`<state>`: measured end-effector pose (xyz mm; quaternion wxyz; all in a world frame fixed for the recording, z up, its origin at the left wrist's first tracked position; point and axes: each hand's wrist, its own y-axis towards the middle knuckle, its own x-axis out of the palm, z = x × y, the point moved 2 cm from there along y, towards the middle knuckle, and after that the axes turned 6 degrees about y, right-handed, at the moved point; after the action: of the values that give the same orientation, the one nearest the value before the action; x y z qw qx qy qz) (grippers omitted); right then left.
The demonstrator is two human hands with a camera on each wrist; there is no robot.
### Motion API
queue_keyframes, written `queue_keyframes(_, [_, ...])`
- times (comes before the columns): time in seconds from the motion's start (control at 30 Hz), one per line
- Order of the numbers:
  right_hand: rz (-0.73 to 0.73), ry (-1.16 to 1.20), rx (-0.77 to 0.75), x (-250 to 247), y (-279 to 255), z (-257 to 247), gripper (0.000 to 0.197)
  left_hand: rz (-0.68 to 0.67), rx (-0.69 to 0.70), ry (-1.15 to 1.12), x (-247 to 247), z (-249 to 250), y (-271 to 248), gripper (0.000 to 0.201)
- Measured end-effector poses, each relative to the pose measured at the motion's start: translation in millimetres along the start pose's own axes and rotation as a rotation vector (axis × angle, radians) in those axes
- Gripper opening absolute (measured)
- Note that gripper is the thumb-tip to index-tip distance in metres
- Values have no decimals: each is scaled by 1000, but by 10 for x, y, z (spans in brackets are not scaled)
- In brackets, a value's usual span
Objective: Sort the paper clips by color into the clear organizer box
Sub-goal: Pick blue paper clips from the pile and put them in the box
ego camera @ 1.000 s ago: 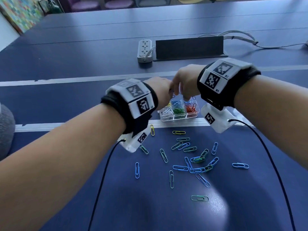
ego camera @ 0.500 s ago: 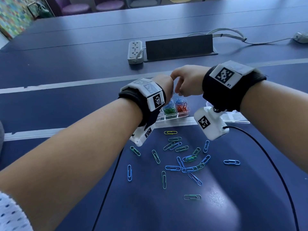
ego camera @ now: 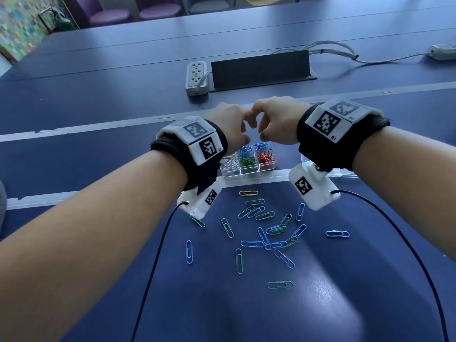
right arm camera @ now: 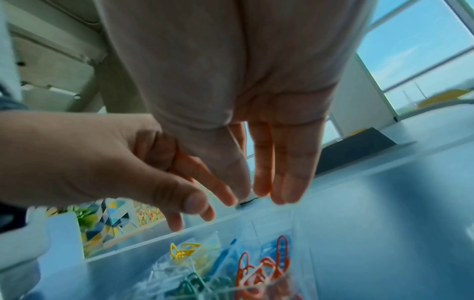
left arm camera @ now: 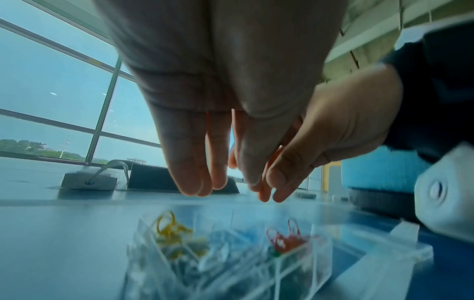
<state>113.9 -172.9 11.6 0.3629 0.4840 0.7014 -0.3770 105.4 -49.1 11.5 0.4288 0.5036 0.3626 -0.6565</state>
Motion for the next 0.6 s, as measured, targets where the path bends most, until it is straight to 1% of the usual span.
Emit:
queue_keyframes(0.07, [74,-55,-69,-22,-78,-56,26,14,12,-73,-75,-59,-106,25])
queue_keyframes(0.13, [84,-102,-140,1,-193,-143,18,11,23,-72,-131,-146,-239,17])
queue_keyframes(0.23, [-23,-144,-199,148,-371,-267,16,-36,19,-8,-123,-330,-460,8])
queue_keyframes(0.33, [-133,-224,-213,360,-478,-338,13,-130,-13,48,-8,-499,-653,8])
queue_keyframes(0.43, [-206,-287,-201,517,-505,-372,10,-196,-29,50,109,-591,-769,15])
queue_keyframes(0.53, [-235,-321,-205,568,-515,-395,10,-245,34,90,185,-576,-786,29])
queue_keyframes(0.6, [-228,-334,-222,571,-525,-398,10,-280,86,135,213,-541,-761,32])
